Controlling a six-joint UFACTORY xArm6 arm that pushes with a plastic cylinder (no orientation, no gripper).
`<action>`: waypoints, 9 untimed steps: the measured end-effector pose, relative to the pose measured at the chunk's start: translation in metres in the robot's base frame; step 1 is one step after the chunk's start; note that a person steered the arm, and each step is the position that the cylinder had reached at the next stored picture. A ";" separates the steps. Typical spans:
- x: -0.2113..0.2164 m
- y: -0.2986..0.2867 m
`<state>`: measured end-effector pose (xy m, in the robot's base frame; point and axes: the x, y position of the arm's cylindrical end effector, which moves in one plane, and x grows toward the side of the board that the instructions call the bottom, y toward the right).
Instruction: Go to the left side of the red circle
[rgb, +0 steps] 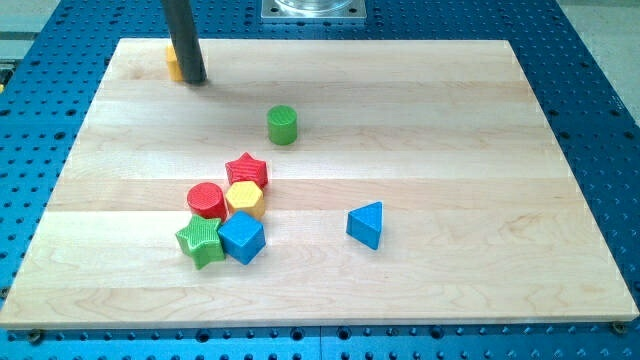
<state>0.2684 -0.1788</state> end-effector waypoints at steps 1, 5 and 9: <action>-0.009 -0.011; -0.006 0.054; 0.194 0.001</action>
<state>0.4622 -0.1783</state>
